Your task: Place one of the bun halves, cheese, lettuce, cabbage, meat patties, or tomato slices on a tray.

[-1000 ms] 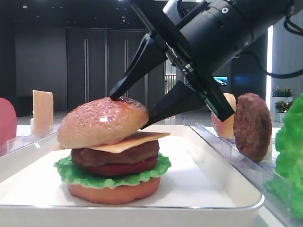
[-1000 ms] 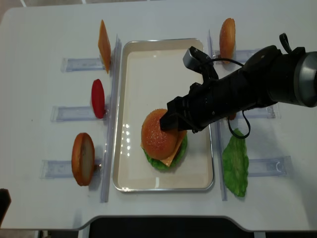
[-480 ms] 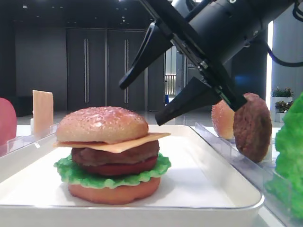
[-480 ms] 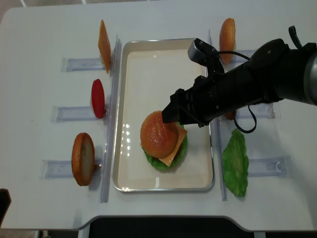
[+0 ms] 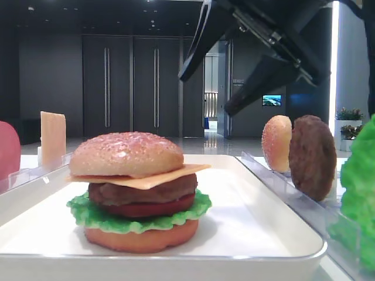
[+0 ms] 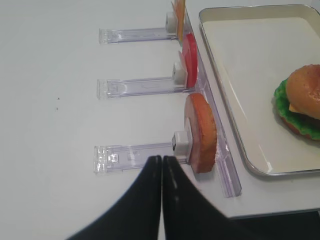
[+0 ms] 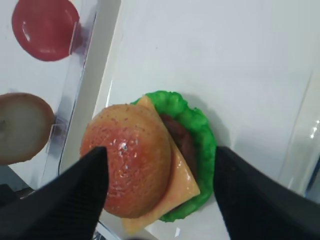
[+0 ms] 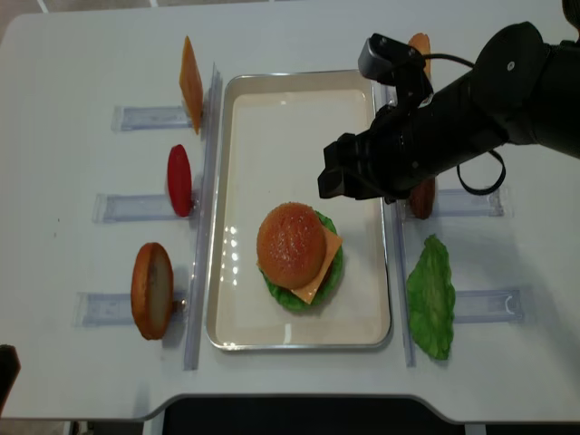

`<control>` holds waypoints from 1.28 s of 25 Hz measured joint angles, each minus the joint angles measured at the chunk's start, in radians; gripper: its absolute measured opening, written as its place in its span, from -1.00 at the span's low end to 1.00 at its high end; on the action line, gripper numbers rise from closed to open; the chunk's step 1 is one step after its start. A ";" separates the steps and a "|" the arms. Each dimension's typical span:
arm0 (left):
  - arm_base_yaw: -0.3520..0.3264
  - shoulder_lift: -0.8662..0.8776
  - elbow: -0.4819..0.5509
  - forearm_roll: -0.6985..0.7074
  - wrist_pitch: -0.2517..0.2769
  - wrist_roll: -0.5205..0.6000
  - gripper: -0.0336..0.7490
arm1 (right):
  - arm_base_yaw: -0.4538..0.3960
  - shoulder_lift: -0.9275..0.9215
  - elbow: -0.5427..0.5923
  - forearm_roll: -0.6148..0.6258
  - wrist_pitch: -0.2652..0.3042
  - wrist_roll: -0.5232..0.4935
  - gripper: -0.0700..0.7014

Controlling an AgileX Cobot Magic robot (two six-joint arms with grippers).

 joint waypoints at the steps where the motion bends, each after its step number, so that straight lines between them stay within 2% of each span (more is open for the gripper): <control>1: 0.000 0.000 0.000 0.000 0.000 0.000 -0.93 | 0.000 -0.008 -0.015 -0.032 0.005 0.035 0.31; 4: 0.000 0.000 0.000 0.000 0.000 0.000 -0.93 | 0.000 -0.026 -0.063 -0.130 0.027 0.139 0.31; 7: 0.000 0.000 0.000 0.000 0.000 0.000 -0.93 | 0.000 -0.034 -0.121 -0.281 0.078 0.273 0.31; 11: 0.000 0.000 0.000 0.000 0.000 0.000 -0.93 | 0.000 -0.035 -0.187 -0.542 0.186 0.469 0.31; 15: 0.000 0.000 0.000 0.000 0.000 0.000 -0.93 | -0.014 -0.036 -0.243 -0.747 0.313 0.581 0.31; 19: 0.000 0.000 0.000 0.000 0.000 0.000 -0.93 | -0.087 -0.038 -0.278 -0.803 0.393 0.583 0.31; 26: 0.000 0.000 0.000 0.000 0.000 0.000 -0.93 | -0.271 -0.047 -0.289 -0.828 0.485 0.490 0.31; 32: 0.000 0.000 0.000 0.000 0.000 0.000 -0.93 | -0.424 -0.047 -0.289 -0.834 0.498 0.371 0.31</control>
